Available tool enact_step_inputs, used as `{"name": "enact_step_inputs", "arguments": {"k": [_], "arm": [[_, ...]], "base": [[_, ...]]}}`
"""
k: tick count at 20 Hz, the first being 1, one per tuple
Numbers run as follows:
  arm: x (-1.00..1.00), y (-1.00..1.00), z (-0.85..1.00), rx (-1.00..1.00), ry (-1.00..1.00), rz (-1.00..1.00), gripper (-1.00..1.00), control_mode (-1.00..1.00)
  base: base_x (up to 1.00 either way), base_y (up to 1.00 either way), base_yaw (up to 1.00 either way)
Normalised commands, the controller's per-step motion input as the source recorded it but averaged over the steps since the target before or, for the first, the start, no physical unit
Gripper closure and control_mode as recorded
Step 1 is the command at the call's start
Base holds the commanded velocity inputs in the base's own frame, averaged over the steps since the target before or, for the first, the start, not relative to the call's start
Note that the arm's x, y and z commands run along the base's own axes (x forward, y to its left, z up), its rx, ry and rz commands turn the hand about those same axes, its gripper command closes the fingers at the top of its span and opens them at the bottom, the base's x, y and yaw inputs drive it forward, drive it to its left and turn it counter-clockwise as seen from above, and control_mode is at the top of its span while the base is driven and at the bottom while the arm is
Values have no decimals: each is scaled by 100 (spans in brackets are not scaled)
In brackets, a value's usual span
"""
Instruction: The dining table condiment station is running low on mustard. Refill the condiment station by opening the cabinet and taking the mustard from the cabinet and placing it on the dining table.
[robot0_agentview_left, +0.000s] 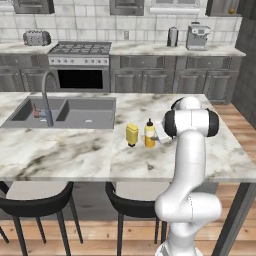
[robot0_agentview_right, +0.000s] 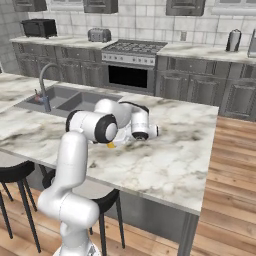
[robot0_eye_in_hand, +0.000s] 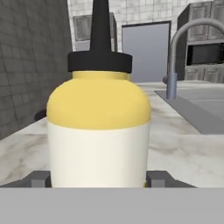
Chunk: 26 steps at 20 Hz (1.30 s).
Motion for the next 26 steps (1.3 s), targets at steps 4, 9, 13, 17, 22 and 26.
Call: {"name": "enact_step_inputs", "arguments": {"k": [4,9,13,17,22,26], "arm": [[1,0,-27,0,-4,7,-100,-100],[-3,-9,-7,0,-10,1,-100,-100],[-3,-10,0,0,-11,0,-100,-100],[-1,-3,0,0,-7,0,-100,-100],[0,-2,8,0,0,-1,-100,-100],[-4,-7,56,0,0,-6,-100,-100]], "base": [[0,0,0],[0,0,0],[0,0,0],[0,0,0],[0,0,0],[0,0,0]]}}
